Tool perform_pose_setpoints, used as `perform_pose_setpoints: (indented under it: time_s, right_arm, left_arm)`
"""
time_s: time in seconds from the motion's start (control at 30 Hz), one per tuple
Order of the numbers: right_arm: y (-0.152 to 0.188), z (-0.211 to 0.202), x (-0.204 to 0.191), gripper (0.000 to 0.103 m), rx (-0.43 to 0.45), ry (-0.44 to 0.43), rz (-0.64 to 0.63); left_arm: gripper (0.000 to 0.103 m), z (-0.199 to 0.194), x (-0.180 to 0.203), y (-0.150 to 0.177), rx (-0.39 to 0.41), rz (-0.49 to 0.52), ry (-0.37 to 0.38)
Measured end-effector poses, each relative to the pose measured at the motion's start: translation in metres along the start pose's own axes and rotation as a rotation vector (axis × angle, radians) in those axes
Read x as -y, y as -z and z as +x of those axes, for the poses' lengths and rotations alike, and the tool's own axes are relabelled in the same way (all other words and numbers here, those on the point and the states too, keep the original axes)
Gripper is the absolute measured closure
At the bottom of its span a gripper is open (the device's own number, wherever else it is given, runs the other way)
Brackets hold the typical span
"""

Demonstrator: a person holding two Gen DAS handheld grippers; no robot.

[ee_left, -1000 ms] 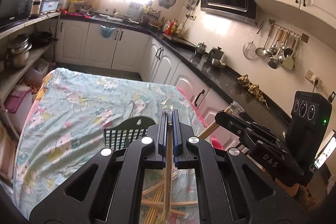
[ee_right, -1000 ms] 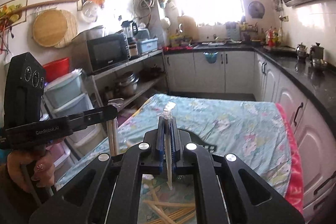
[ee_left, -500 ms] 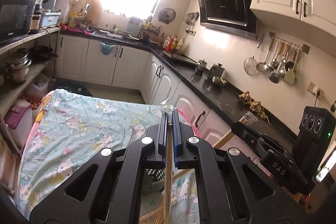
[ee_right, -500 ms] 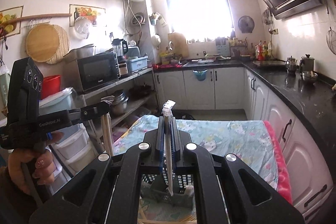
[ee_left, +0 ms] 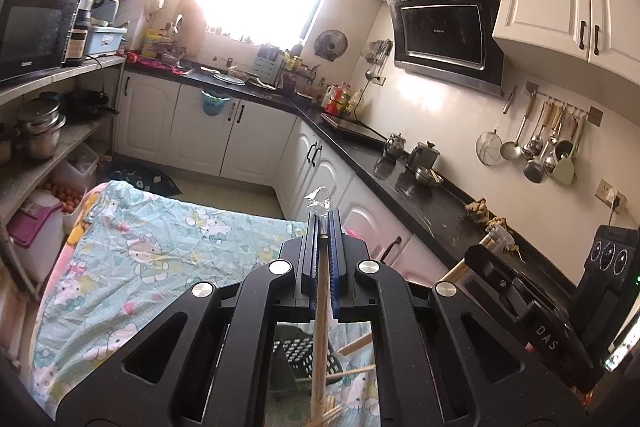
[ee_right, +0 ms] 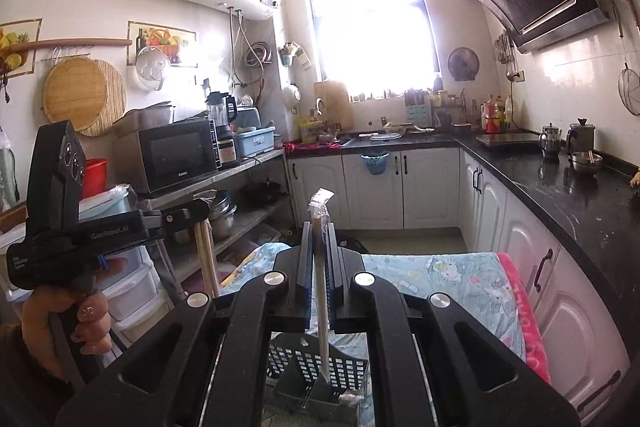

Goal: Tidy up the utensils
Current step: 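Lower the chopsticks into the basket and open both tools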

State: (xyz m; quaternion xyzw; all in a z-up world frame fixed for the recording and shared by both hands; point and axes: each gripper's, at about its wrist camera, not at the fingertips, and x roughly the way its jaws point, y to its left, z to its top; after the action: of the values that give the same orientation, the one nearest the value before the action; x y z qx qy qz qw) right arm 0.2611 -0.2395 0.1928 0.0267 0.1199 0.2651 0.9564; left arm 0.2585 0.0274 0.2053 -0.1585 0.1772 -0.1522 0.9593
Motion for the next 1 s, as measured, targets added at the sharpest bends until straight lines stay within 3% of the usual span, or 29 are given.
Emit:
perform_pose_setpoints:
  time_s: [0.63,0.8,1.0]
  right_arm:
    - [0.042,0.042,0.012,0.097,-0.053,0.022,-0.004]
    - [0.062,0.062,0.012,0.097,-0.09,0.046,-0.036]
    - [0.081,0.075,0.018,0.097,-0.132,0.047,-0.001]
  left_arm:
    - [0.101,0.028,-0.03,0.032,0.043,-0.023,0.024]
    - [0.101,0.034,-0.026,0.037,0.107,0.03,-0.028]
    - [0.101,0.054,-0.028,0.059,0.11,0.074,-0.094]
